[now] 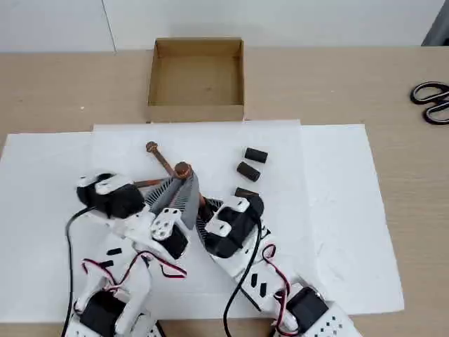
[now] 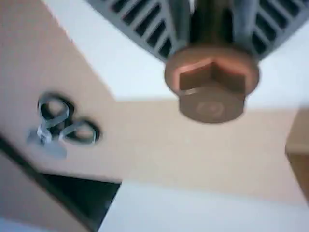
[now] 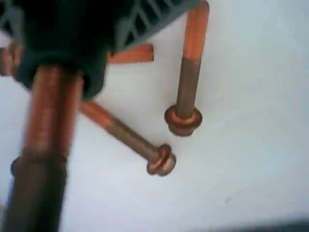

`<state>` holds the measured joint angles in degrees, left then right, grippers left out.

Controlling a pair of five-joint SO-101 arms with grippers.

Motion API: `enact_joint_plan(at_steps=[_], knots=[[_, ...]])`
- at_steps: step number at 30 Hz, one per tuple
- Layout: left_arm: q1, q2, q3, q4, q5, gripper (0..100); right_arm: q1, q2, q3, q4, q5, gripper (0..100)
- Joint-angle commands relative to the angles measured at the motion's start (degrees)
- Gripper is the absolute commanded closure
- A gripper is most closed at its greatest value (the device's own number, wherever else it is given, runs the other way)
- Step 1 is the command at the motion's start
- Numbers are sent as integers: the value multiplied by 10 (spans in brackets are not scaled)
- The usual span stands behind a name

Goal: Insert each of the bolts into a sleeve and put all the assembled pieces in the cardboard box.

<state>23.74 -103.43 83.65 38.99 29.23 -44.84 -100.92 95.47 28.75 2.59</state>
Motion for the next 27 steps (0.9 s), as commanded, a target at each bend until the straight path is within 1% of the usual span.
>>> enact_joint_plan(at_steps=[1, 7, 15, 19, 23, 27], knots=[[0, -5, -5, 0, 0, 995, -5, -11, -24, -16, 6, 996], [4, -4, -3, 5, 0, 995, -5, -11, -24, -16, 7, 996], [10, -5, -4, 91, -31, 995, -5, -11, -24, -36, 7, 996], [45, -5, -4, 103, -48, 995, -5, -11, -23, -36, 7, 996], [84, -5, -3, 109, -50, 995, -5, -11, -23, -36, 7, 996], [103, -4, 0, 135, -98, 995, -4, -11, -24, -36, 7, 996]])
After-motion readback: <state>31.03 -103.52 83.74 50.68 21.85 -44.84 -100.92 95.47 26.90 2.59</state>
